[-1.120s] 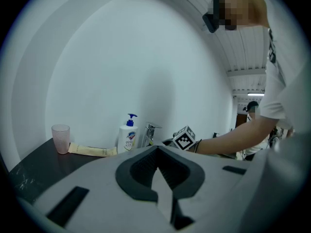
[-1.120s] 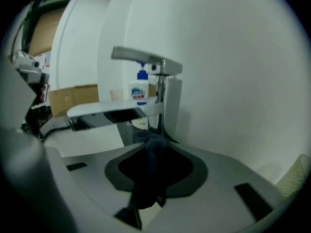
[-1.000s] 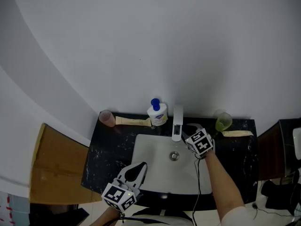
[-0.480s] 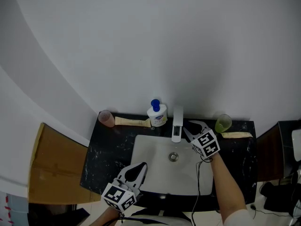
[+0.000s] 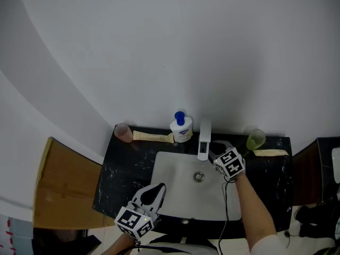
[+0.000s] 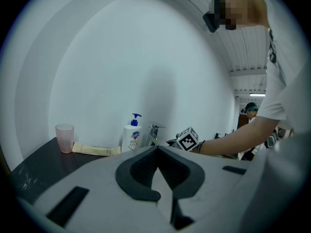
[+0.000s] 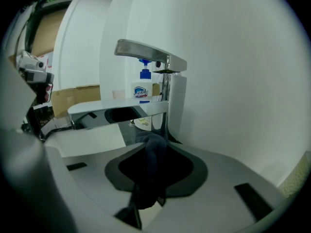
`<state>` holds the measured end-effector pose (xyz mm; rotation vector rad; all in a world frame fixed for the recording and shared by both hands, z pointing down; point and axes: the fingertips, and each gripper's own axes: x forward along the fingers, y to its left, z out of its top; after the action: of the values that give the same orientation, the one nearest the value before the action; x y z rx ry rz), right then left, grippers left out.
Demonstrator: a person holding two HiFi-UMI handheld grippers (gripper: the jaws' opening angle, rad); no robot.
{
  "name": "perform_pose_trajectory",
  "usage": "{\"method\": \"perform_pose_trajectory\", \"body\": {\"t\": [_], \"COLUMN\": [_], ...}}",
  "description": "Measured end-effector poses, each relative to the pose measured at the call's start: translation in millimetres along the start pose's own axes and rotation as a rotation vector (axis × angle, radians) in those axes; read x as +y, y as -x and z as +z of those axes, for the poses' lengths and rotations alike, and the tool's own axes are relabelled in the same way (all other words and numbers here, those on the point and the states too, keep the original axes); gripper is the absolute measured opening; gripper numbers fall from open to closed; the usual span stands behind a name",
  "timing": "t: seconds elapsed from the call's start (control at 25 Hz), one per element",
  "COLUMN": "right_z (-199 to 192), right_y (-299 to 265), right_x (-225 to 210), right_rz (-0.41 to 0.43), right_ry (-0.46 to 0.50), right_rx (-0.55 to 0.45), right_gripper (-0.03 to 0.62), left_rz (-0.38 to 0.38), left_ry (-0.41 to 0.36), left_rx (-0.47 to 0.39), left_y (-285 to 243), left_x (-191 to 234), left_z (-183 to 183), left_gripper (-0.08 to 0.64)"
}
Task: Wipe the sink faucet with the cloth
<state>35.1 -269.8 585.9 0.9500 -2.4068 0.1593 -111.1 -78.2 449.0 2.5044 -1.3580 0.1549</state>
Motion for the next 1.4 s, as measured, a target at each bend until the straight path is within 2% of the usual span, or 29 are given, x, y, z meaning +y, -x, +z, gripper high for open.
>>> {"method": "perform_pose_trajectory", "body": {"t": [0.28, 0.44, 0.6, 0.68, 0.88, 1.12, 1.28, 1.4], "right_z": [24.5, 19.7, -4.8, -12.1, -8.7, 24.1, 20.5, 6.7], "right_y": [25.0, 20.8, -1.6, -6.4, -3.1, 18.1, 17.3, 4.8], "right_x": [-7.2, -5.4, -2.0, -1.0, -0.7, -1.3, -3.8, -5.9], "right_rz": [0.004, 0.007, -0.009, -0.01, -0.009, -0.017, -0.021, -0.032], "right_ry": [-0.044, -0.045, -0.017, -0.02, -0.02, 0.01, -0.007, -0.003], "right_rx": [-0.149, -0.129, 0.01, 0.04, 0.015, -0.12, -0.125, -0.053], "right_gripper": [0.103, 0.103, 0.103, 0.103, 0.103, 0.103, 0.103, 0.103], "left_rz": [-0.028, -0.027, -0.023, -0.02, -0.015, -0.018, -0.025, -0.018], "left_ry": [0.002, 0.006, 0.006, 0.006, 0.007, 0.003, 0.002, 0.002], "left_rx": [-0.03, -0.022, -0.02, -0.018, -0.015, -0.015, -0.017, -0.012], "left_y": [-4.7, -3.3, -0.9, 0.1, 2.1, -1.8, -1.5, 0.4], "left_x": [-0.6, -0.6, 0.7, 0.8, 2.5, -0.4, -0.4, 1.2], "left_z": [-6.8, -9.7, -9.9, -10.2, -12.3, -6.6, -9.6, -9.5], "left_gripper": [0.002, 0.002, 0.002, 0.002, 0.002, 0.002, 0.002, 0.002]}}
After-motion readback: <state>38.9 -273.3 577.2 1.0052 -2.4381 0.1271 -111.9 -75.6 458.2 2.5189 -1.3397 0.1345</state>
